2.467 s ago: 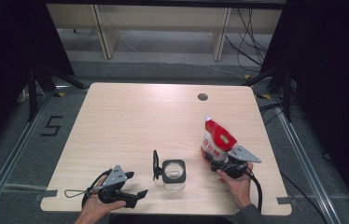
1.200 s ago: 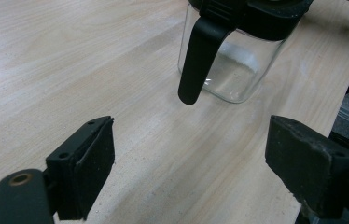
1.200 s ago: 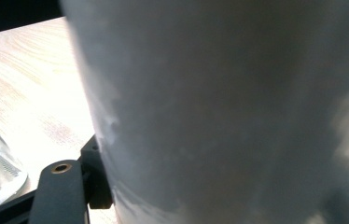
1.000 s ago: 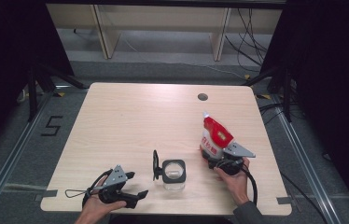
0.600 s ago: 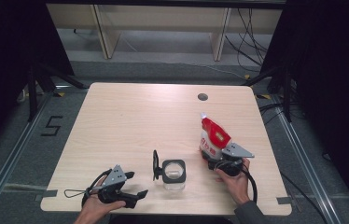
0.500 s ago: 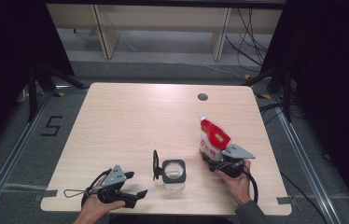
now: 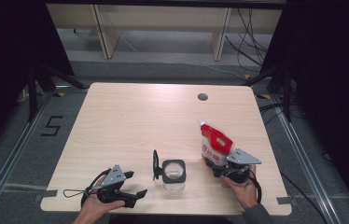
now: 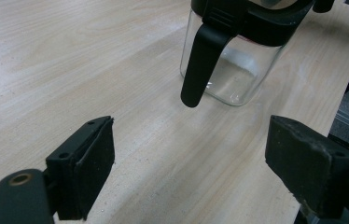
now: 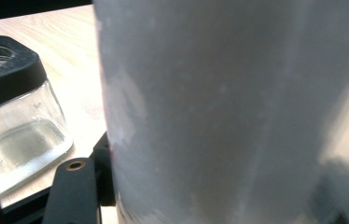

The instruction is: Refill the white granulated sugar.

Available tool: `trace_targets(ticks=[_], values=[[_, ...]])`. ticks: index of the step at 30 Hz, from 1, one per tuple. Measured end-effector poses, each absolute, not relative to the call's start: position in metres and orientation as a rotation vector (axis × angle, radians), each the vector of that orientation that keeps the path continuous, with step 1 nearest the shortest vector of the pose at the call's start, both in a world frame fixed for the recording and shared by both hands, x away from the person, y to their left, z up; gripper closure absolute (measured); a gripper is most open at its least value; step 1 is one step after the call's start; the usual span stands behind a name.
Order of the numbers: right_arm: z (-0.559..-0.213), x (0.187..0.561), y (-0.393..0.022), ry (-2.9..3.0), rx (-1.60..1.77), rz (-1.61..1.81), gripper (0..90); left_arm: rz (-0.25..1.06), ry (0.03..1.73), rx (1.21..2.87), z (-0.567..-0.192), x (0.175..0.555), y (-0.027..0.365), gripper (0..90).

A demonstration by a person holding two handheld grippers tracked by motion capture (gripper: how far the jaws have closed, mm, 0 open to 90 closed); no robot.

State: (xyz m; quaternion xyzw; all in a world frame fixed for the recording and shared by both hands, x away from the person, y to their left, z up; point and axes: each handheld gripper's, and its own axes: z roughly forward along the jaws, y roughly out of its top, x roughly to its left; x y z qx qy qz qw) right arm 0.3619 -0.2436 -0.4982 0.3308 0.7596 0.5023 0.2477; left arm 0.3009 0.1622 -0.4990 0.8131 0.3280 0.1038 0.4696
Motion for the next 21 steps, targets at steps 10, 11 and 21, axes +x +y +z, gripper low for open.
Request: trace_targets(ticks=[10, 11, 21], values=[[-0.473, 0.331, -0.259, 2.057, 0.697, 1.146, 36.9, 0.269, 0.809, 2.006, -0.499, 0.303, 0.165, 15.3], [-0.471, 0.329, -0.259, 2.059, 0.656, 1.117, 36.8, 0.256, 0.817, 1.984, -0.5, 0.302, 0.163, 15.3], [-0.46, 0.304, -0.251, 2.057, 0.462, 0.906, 36.9, 0.271, 0.802, 1.999, -0.501, 0.304, 0.164, 15.3]])
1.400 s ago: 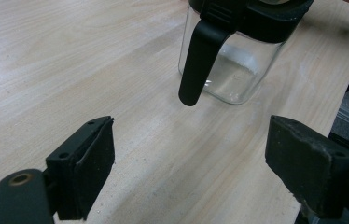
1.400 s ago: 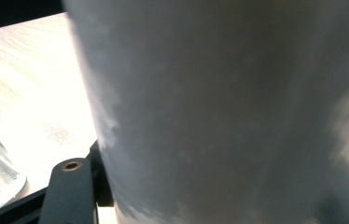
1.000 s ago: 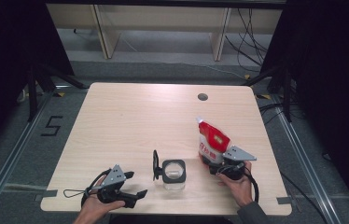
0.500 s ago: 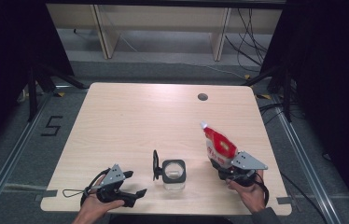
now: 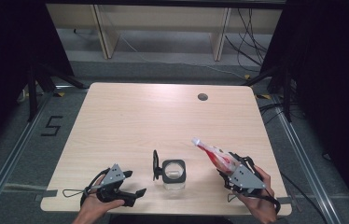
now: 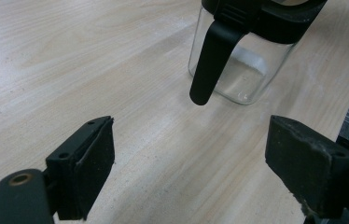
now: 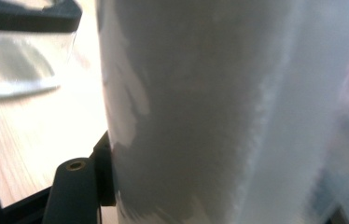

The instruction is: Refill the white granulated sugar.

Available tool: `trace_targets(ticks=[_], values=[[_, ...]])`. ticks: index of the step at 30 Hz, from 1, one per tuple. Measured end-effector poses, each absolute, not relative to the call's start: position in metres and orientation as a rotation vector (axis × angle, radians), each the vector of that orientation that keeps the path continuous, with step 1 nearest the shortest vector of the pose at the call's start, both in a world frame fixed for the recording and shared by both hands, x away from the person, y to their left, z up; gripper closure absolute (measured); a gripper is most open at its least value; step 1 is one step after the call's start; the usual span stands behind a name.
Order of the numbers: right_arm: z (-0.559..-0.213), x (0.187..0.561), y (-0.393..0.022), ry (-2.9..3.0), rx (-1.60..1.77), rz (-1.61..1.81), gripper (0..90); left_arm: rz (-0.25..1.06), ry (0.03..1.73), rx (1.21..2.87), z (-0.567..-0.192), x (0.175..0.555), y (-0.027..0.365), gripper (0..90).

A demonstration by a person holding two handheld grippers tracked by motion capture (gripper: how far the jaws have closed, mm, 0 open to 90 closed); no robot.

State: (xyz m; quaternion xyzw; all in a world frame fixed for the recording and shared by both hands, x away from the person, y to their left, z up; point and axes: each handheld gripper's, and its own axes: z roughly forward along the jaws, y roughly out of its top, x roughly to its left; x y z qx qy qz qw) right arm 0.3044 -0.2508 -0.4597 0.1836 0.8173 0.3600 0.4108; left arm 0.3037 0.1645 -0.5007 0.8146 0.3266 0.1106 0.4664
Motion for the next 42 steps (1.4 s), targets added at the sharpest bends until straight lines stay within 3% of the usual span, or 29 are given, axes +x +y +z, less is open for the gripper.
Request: trace_targets(ticks=[21, 42], values=[[-0.453, 0.269, -0.23, 2.024, 0.124, 0.483, 37.2, 0.279, 0.826, 1.977, -0.501, 0.303, 0.165, 15.3], [-0.45, 0.27, -0.213, 1.936, -0.21, 0.131, 37.6, 0.283, 0.817, 1.995, -0.5, 0.304, 0.166, 15.3]])
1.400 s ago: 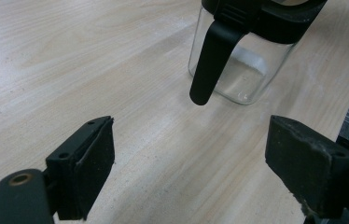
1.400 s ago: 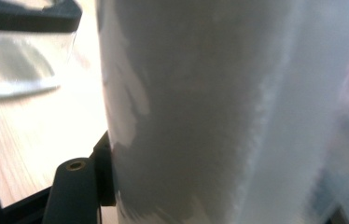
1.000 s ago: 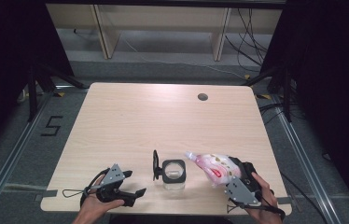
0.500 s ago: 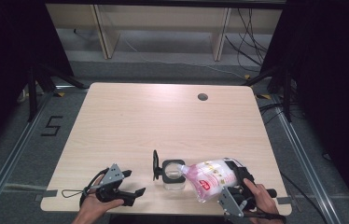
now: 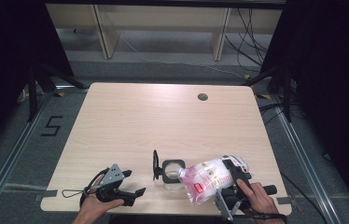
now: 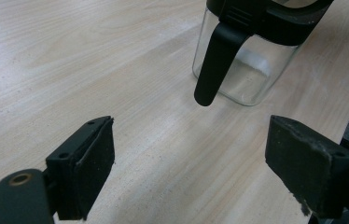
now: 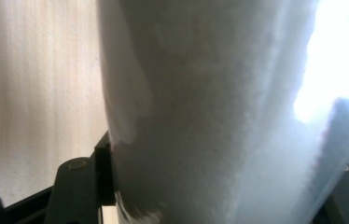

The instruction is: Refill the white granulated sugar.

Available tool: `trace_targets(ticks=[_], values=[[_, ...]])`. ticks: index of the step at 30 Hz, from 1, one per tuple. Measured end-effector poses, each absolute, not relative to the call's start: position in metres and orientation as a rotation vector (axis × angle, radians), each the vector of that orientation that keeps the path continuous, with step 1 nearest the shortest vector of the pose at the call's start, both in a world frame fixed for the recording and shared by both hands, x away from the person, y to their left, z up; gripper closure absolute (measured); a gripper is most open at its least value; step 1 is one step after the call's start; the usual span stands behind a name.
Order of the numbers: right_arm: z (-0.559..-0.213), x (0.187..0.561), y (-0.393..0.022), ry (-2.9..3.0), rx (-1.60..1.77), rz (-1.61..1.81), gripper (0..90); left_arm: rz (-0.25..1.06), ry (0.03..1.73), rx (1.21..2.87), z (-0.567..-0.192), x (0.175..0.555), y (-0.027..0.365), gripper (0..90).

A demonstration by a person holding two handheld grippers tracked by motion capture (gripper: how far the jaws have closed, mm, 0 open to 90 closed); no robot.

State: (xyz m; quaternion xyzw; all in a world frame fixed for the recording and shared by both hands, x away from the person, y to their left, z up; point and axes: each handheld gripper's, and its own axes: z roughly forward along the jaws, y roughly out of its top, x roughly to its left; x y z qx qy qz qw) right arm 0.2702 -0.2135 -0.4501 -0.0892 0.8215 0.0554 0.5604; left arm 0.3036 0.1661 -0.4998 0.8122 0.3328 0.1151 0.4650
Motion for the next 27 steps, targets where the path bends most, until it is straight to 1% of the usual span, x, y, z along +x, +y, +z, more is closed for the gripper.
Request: trace_targets(ticks=[2, 4, 7, 10, 11, 16, 17, 27], values=[[-0.454, 0.269, -0.213, 1.939, -0.16, 0.132, 37.6, 0.284, 0.829, 1.979, -0.501, 0.303, 0.165, 15.3], [-0.45, 0.272, -0.211, 1.913, -0.284, 0.066, 37.7, 0.287, 0.816, 1.983, -0.501, 0.303, 0.165, 15.3], [-0.453, 0.27, -0.21, 1.93, -0.221, 0.078, 37.9, 0.283, 0.817, 1.988, -0.502, 0.304, 0.165, 15.2], [-0.45, 0.271, -0.207, 1.909, -0.276, 0.043, 38.0, 0.282, 0.838, 1.975, -0.501, 0.302, 0.165, 15.3], [-0.453, 0.27, -0.208, 1.925, -0.223, 0.068, 38.0, 0.281, 0.831, 1.97, -0.501, 0.303, 0.164, 15.3], [-0.451, 0.271, -0.207, 1.909, -0.223, 0.049, 38.1, 0.283, 0.817, 1.975, -0.501, 0.304, 0.164, 15.3], [-0.448, 0.273, -0.207, 1.895, -0.282, 0.026, 38.2, 0.282, 0.821, 1.976, -0.501, 0.304, 0.164, 15.3], [-0.444, 0.275, -0.208, 1.864, -0.327, -0.021, 38.3, 0.288, 0.821, 1.975, -0.501, 0.303, 0.164, 15.3]])
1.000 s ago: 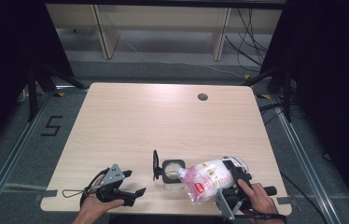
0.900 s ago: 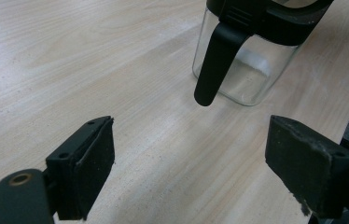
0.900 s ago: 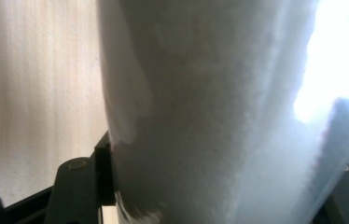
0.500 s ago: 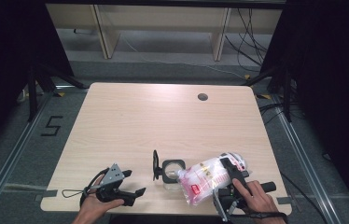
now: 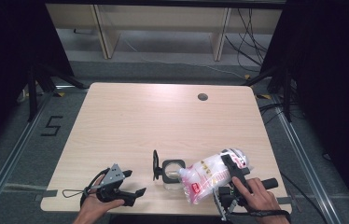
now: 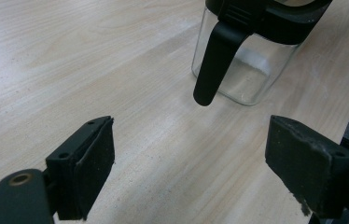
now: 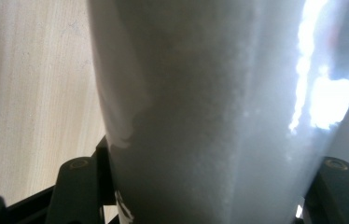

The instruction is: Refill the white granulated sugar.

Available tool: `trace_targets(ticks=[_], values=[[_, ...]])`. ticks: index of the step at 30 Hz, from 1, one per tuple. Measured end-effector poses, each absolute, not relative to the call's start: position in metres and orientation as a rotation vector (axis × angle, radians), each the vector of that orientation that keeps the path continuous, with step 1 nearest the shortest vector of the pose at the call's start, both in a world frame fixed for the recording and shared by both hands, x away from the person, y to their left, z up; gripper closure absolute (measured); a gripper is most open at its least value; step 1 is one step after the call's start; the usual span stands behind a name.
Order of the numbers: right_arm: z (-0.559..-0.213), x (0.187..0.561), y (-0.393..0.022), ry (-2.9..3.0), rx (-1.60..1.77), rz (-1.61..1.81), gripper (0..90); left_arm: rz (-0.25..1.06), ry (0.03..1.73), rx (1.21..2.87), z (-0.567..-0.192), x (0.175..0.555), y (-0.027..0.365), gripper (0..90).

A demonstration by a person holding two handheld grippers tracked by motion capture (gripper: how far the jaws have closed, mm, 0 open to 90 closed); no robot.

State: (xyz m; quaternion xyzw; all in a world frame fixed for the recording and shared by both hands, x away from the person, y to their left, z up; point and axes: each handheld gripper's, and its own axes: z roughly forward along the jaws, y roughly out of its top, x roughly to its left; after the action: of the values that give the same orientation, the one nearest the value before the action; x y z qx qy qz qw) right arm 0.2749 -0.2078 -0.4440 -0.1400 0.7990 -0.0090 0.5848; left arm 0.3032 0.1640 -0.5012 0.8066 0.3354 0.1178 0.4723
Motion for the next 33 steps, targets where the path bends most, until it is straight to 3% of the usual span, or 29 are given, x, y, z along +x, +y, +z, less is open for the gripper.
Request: trace_targets(ticks=[33], values=[[-0.432, 0.272, -0.2, 1.841, -0.382, -0.081, 38.6, 0.279, 0.832, 1.969, -0.501, 0.302, 0.162, 15.3]])
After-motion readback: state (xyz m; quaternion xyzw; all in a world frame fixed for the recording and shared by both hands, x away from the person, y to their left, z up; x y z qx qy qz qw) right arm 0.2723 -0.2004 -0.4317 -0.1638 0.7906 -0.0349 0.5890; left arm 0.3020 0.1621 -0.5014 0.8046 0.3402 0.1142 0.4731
